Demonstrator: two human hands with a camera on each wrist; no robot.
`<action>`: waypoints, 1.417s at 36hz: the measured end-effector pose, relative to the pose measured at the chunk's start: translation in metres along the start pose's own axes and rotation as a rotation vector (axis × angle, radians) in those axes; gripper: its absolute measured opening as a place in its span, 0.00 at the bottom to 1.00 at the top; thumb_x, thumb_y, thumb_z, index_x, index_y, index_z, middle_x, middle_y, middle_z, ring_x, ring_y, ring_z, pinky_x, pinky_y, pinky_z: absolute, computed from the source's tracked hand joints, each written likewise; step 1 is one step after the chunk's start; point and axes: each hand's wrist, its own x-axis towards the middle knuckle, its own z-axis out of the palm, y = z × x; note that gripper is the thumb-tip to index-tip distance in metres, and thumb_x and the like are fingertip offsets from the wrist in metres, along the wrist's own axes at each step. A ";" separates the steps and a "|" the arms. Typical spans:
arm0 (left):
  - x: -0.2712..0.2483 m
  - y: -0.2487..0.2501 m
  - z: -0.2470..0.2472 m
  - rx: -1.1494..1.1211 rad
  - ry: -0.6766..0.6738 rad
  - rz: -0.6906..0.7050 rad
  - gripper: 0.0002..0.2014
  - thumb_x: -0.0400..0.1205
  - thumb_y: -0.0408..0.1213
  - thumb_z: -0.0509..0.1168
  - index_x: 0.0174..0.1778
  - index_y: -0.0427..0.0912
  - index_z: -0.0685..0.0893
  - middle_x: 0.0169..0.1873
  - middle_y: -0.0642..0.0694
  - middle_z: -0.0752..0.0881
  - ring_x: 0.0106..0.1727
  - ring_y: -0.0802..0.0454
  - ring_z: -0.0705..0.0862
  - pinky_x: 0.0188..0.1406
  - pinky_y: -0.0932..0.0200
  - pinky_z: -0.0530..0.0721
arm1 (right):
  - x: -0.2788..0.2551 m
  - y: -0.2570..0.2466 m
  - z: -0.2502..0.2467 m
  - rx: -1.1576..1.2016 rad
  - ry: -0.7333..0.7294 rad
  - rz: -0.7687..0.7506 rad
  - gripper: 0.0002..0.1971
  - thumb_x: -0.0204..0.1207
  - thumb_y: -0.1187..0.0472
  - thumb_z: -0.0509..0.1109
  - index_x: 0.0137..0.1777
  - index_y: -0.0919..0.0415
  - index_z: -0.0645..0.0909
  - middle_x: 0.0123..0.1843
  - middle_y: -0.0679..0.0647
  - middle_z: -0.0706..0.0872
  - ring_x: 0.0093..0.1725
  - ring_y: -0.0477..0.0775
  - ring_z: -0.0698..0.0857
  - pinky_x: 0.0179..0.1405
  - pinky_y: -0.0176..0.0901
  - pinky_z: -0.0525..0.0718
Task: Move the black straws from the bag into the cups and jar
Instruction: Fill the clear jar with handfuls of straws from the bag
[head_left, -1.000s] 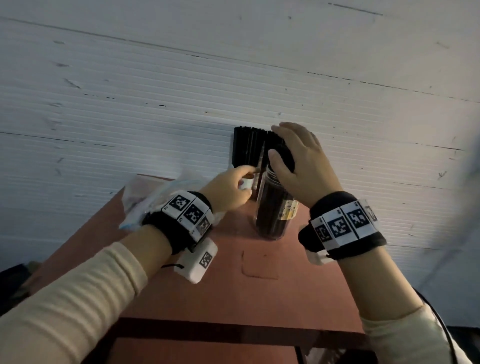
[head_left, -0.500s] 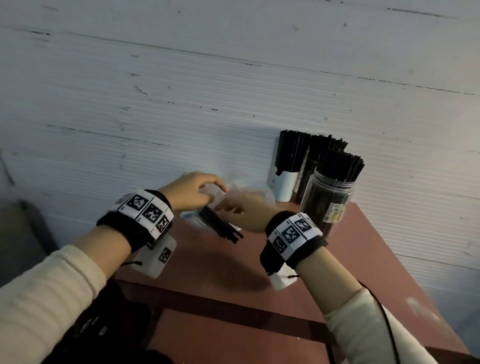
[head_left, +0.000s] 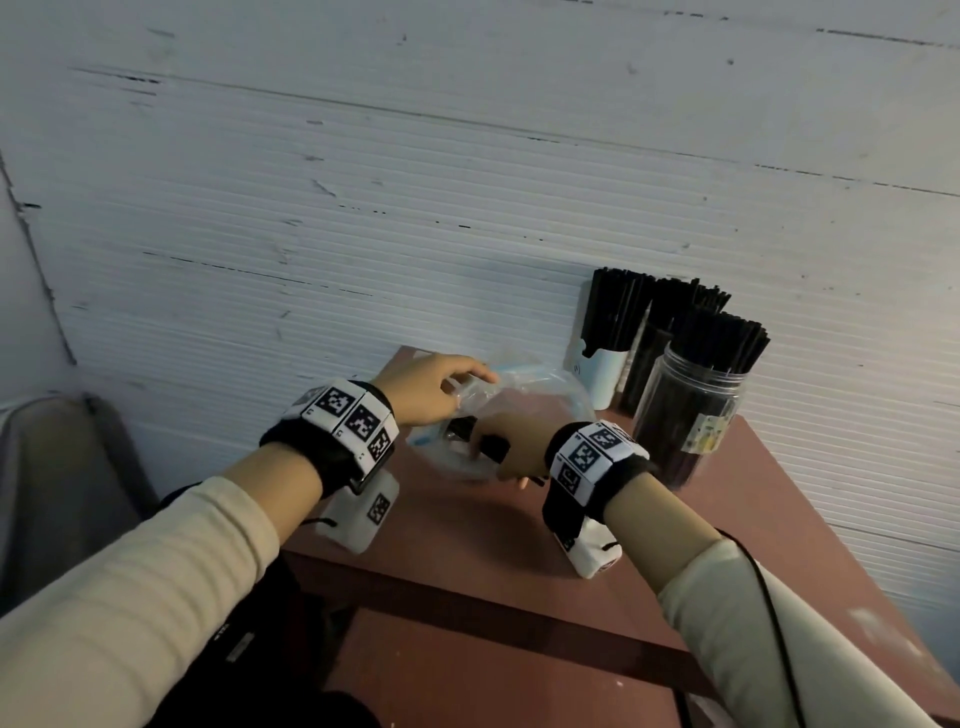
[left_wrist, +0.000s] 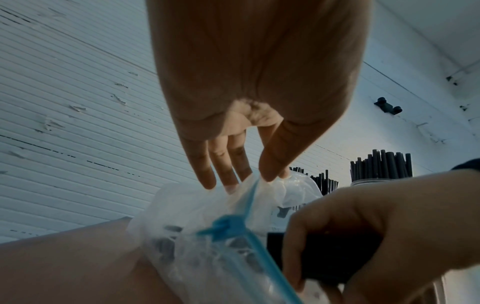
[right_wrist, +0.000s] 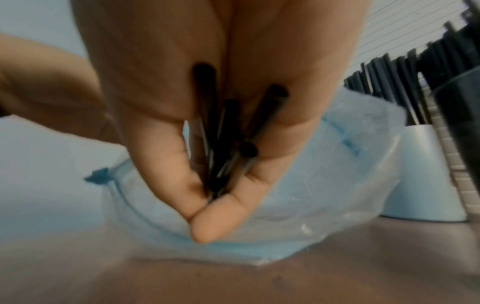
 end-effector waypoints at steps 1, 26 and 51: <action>0.000 -0.001 0.001 0.001 -0.002 0.001 0.26 0.81 0.25 0.61 0.65 0.62 0.81 0.77 0.58 0.72 0.66 0.57 0.78 0.67 0.50 0.81 | -0.002 0.003 0.000 0.044 -0.012 0.012 0.19 0.73 0.56 0.74 0.63 0.39 0.82 0.65 0.42 0.78 0.51 0.43 0.77 0.48 0.35 0.73; 0.020 0.102 0.082 0.200 0.106 0.299 0.07 0.79 0.41 0.69 0.50 0.45 0.83 0.42 0.48 0.86 0.45 0.50 0.85 0.41 0.62 0.79 | -0.136 0.069 -0.048 0.442 0.141 0.076 0.17 0.75 0.63 0.72 0.57 0.40 0.87 0.43 0.30 0.82 0.40 0.27 0.79 0.39 0.18 0.71; 0.047 0.121 0.132 -0.582 -0.050 -0.208 0.18 0.78 0.50 0.69 0.29 0.40 0.81 0.29 0.47 0.86 0.37 0.52 0.86 0.49 0.63 0.82 | -0.124 0.072 -0.024 0.522 0.807 0.003 0.17 0.80 0.60 0.67 0.69 0.59 0.78 0.67 0.50 0.80 0.65 0.44 0.79 0.63 0.37 0.80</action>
